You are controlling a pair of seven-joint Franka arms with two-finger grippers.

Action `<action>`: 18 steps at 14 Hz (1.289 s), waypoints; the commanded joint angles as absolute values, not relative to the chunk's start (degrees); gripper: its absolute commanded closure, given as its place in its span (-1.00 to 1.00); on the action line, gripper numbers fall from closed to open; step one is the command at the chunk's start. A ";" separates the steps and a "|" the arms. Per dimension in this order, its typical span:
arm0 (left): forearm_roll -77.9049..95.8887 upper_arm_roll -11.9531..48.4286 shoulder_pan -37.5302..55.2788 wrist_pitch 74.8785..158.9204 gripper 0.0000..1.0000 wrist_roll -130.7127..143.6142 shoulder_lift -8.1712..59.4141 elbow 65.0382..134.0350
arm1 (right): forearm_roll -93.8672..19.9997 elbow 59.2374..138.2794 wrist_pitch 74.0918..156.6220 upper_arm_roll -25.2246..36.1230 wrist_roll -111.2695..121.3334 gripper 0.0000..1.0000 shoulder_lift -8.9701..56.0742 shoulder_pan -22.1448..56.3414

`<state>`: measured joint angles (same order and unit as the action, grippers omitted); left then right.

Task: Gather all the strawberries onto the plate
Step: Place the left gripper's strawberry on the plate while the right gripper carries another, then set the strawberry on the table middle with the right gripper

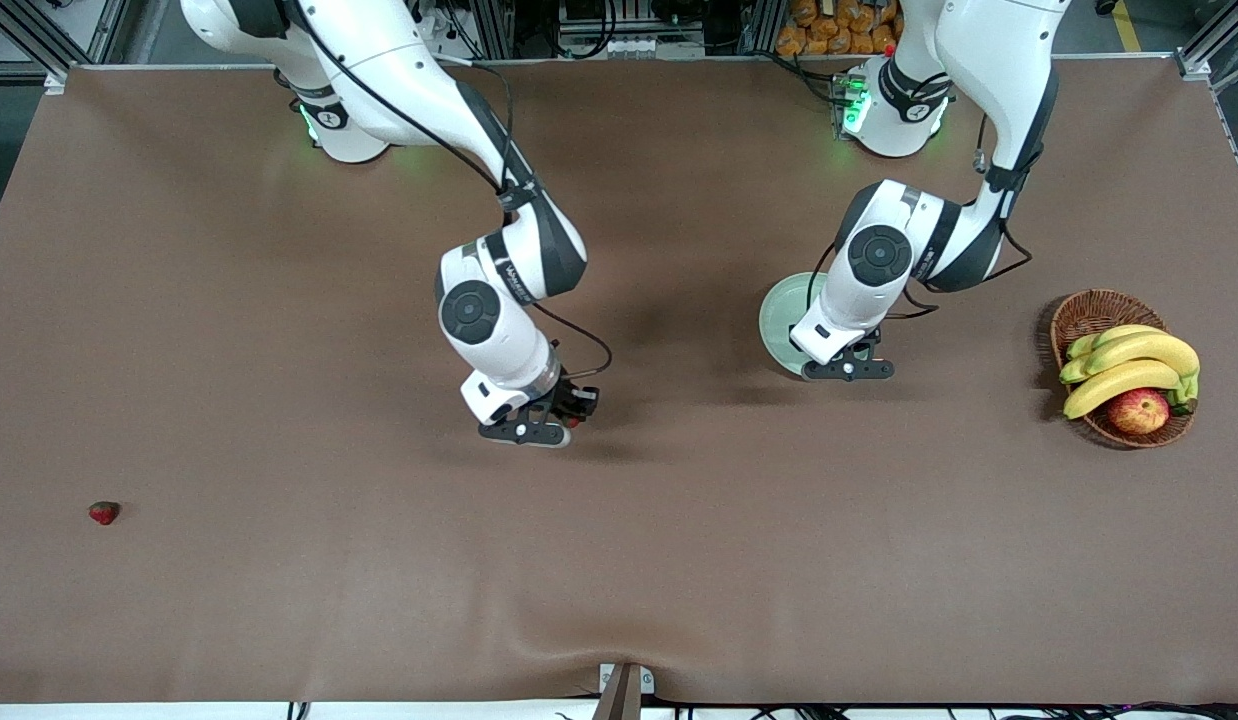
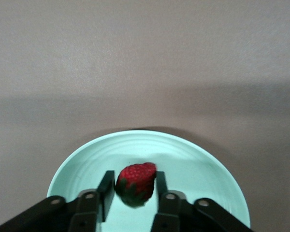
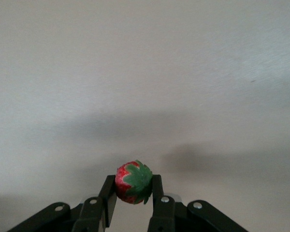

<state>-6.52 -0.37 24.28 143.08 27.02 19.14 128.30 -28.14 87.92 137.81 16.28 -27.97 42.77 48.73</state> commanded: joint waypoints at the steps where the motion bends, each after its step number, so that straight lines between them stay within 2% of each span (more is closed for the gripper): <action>1: -7.82 0.26 23.99 143.88 -0.52 27.07 18.90 129.46 | -29.00 81.49 137.11 17.23 -34.25 1.00 47.10 50.88; 2: -7.91 0.26 24.26 143.88 -1.00 26.98 18.90 129.55 | -28.92 80.43 137.28 17.23 -36.10 1.00 48.15 51.76; 7: -7.74 0.35 24.35 143.35 -1.00 27.95 17.05 127.27 | -28.57 75.06 137.98 17.31 -44.47 1.00 53.87 55.55; 8: -7.73 0.35 24.35 142.48 -1.00 27.86 17.05 126.22 | -28.56 75.15 138.95 17.31 -44.56 0.95 54.05 55.63; 10: -7.39 0.87 24.52 141.86 -1.00 27.69 17.31 124.64 | -28.56 75.23 139.13 17.31 -44.65 0.53 54.66 55.90; 11: -7.21 1.57 24.43 141.86 -1.00 27.77 17.66 123.58 | -28.48 75.23 139.13 17.31 -44.65 -0.07 54.84 55.99; 12: -7.03 2.10 24.43 141.77 -1.00 27.86 18.01 122.36 | -28.04 75.32 139.13 17.31 -44.56 -0.99 54.93 56.33; 16: -7.03 3.34 24.70 141.77 -1.00 27.95 18.11 119.71 | -26.54 76.11 138.17 17.84 -44.30 -1.00 52.39 55.64; 18: -7.03 3.60 25.13 141.77 -1.00 28.04 18.19 117.17 | -26.63 79.17 136.68 20.02 -43.86 -1.00 48.54 55.46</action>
